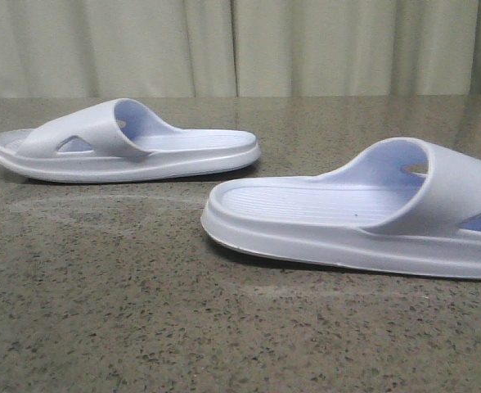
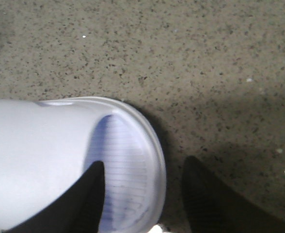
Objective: Insert blue slippers together front up
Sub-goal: 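Grasp each slipper's heel rim, left gripper one, right gripper other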
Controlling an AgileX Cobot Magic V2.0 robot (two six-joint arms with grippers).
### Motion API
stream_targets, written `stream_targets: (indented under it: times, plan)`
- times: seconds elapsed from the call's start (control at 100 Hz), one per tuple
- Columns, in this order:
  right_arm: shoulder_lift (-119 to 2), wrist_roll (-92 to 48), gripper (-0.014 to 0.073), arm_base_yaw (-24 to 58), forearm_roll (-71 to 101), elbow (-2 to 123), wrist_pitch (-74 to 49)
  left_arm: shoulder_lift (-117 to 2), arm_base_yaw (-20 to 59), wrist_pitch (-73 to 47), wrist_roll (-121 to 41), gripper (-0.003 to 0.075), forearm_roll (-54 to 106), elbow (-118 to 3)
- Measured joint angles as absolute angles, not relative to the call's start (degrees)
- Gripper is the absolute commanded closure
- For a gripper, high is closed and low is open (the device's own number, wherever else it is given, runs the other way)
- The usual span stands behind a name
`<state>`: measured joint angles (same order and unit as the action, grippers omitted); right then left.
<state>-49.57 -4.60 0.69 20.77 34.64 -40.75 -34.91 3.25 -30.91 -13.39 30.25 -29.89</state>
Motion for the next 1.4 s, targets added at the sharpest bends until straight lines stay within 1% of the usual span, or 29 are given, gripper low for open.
stream_targets:
  times: [0.14,0.47,0.6,0.64,0.69,0.74,0.79,0.81,0.84,0.99,1.13,1.4]
  plan:
    - [-51.5,-10.2,0.0285,-3.2,24.1,34.7,-43.3,-35.1,3.2,-31.1,-13.6,0.0402,30.3,-30.0]
    - [-60.3,-29.5,0.0286,-16.0,42.4,34.8,-51.3,-35.1,3.2,-31.1,-14.0,0.0402,30.3,-30.0]
    - [-64.5,-34.5,0.029,-18.3,47.2,34.9,-53.8,-35.1,3.2,-31.1,-14.0,0.0402,30.3,-30.0]
    - [-65.5,-35.5,0.0313,-18.4,48.1,34.9,-54.5,-35.1,3.2,-31.1,-14.1,0.0402,30.3,-30.0]
    - [-66.7,-36.7,0.0372,-18.4,49.4,35.0,-55.2,-35.1,3.2,-31.1,-14.1,0.0402,30.3,-30.0]
    - [-67.4,-37.6,0.0466,-18.4,50.1,35.2,-55.6,-35.1,3.2,-31.1,-14.1,0.0402,30.3,-30.0]
    - [-67.8,-38.1,0.0593,-18.4,50.4,35.2,-55.9,-35.1,3.2,-31.1,-14.1,0.0402,30.3,-30.0]
    - [-67.9,-38.2,0.0624,-18.4,50.3,35.2,-56.0,-35.1,3.2,-31.1,-14.1,0.0402,30.3,-30.0]
    - [-67.9,-38.5,0.0699,-18.4,50.3,35.2,-56.0,-35.1,3.2,-31.1,-14.1,0.0402,30.3,-30.0]
    - [-68.0,-38.8,0.0697,-18.5,51.1,35.2,-56.5,-36.7,3.2,-31.1,-14.1,0.0402,30.4,-30.0]
    - [-68.0,-38.9,0.0697,-18.5,51.3,35.2,-56.6,-41.6,3.2,-31.0,-15.6,0.0402,32.8,-30.1]
    - [-68.0,-39.1,0.0697,-18.5,51.4,35.2,-56.6,-54.8,3.2,-30.1,-27.6,0.0402,48.6,-32.6]
